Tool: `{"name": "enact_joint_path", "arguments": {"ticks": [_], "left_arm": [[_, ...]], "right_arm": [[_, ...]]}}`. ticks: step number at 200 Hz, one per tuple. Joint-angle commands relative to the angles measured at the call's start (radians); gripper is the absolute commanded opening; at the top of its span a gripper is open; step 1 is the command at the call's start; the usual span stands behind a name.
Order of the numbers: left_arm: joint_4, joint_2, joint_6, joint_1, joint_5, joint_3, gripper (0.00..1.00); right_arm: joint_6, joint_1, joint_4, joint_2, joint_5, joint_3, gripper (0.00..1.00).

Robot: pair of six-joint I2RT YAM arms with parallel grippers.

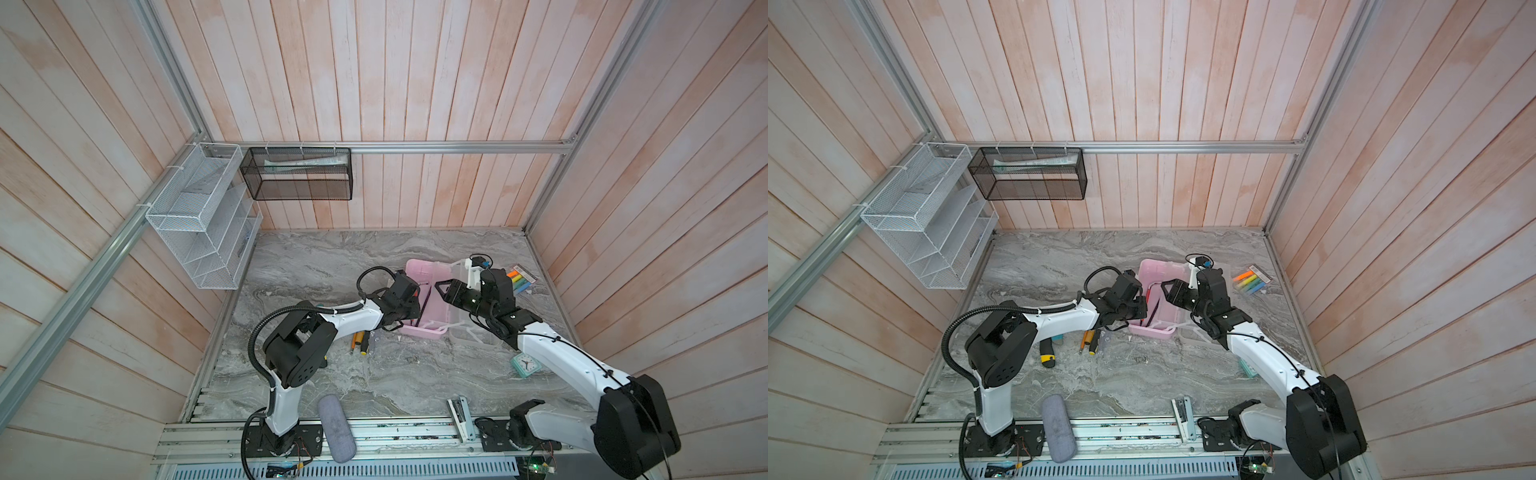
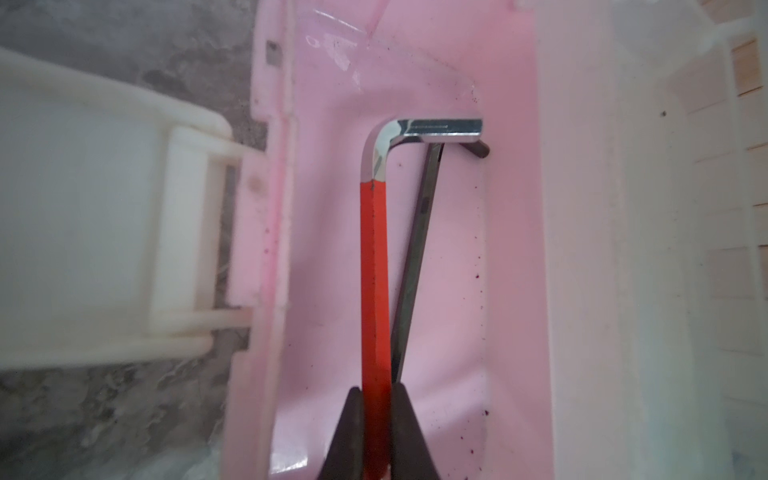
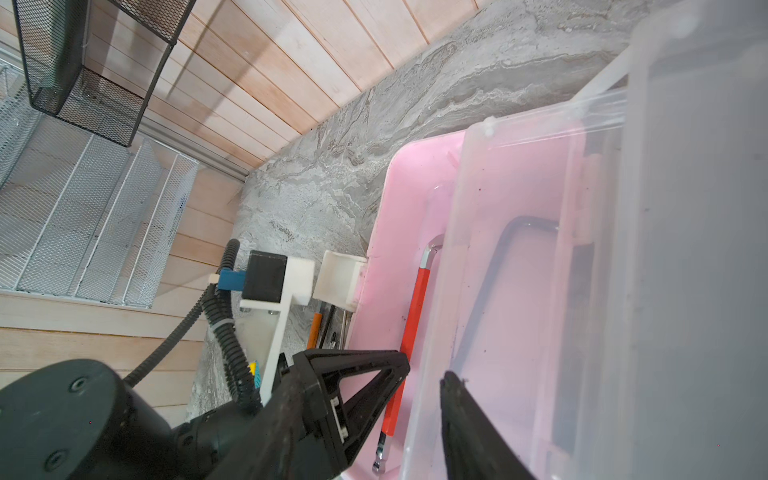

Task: Pack the tool kit
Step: 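Carry the red-handled hex key into the pink box and lower it, then release the red hex key and return the left gripper to the tools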

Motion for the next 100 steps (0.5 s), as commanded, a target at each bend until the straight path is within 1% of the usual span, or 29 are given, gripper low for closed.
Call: {"name": "enact_joint_path", "arguments": {"ticks": [1, 44, 52, 65, 79, 84, 100], "left_arm": [[-0.005, -0.043, -0.04, -0.012, -0.015, -0.029, 0.0], [-0.058, -0.003, -0.02, -0.033, -0.028, 0.033, 0.0], [-0.066, 0.008, -0.007, -0.034, -0.034, 0.05, 0.11], [-0.082, 0.019, 0.008, -0.034, -0.044, 0.074, 0.33], [-0.083, 0.018, 0.034, -0.032, -0.041, 0.092, 0.46], [-0.09, 0.017, 0.04, -0.03, -0.042, 0.098, 0.49], [-0.095, -0.01, 0.063, -0.021, -0.039, 0.103, 0.49]], "right_arm": [[-0.014, -0.005, 0.01, 0.016, -0.011, -0.006, 0.53], [-0.023, -0.006, 0.01, 0.039, -0.014, 0.007, 0.54], [-0.026, -0.006, 0.006, 0.042, -0.016, 0.011, 0.54], [-0.029, -0.006, 0.005, 0.043, -0.014, 0.015, 0.54], [-0.035, -0.006, 0.001, 0.037, -0.005, 0.018, 0.54], [-0.036, -0.006, 0.0, 0.034, -0.004, 0.017, 0.55], [-0.037, -0.006, -0.006, 0.028, 0.006, 0.024, 0.54]]}}
